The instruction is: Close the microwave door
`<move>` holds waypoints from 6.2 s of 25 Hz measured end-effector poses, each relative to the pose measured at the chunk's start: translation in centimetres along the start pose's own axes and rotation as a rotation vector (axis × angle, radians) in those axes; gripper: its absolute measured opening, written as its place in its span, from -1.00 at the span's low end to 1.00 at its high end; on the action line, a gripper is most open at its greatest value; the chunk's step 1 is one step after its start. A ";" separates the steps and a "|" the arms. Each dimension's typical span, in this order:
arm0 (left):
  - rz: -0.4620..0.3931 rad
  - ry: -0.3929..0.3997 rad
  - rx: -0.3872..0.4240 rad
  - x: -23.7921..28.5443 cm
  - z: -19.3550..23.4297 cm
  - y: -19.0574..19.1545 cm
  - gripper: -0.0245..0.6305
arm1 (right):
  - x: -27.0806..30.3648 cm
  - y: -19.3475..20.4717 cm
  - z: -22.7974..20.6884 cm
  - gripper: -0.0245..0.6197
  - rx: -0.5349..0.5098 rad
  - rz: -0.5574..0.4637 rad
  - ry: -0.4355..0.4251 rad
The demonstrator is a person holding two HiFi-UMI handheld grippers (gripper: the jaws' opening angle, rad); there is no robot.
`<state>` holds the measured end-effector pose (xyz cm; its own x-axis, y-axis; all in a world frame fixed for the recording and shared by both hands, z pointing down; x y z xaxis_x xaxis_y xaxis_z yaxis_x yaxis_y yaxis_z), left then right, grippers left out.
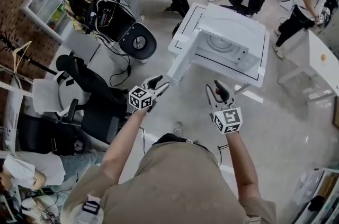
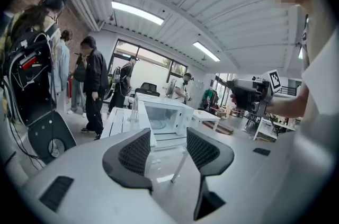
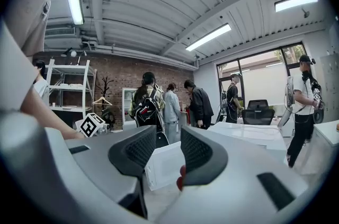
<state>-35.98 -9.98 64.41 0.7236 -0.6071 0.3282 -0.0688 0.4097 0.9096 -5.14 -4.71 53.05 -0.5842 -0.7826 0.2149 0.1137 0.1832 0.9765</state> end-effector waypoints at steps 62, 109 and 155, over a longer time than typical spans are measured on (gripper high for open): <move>0.241 0.215 -0.028 23.2 -9.5 0.3 -0.31 | -6.2 4.4 -23.8 -0.49 0.166 0.064 0.224; 0.149 0.101 -0.045 40.8 -15.6 -6.1 -0.31 | -18.4 5.4 -39.4 -0.49 0.121 0.023 0.245; -0.133 0.029 0.022 35.4 -20.6 -16.9 -0.41 | -13.8 2.2 -38.4 -0.49 0.126 0.016 0.238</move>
<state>4.93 -24.33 55.41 0.7472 -0.6346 0.1974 0.0143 0.3123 0.9499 34.05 -16.31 52.89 -0.3764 -0.8940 0.2431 0.0123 0.2576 0.9662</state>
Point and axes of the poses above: the fingertips, and each gripper's own axes: x forward along the fingers, z to its left, y out of its underside, the point moved 8 cm from there along -x, backward along the fingers, and after that the axes turned 5 degrees about z, right-handed, at the moved point
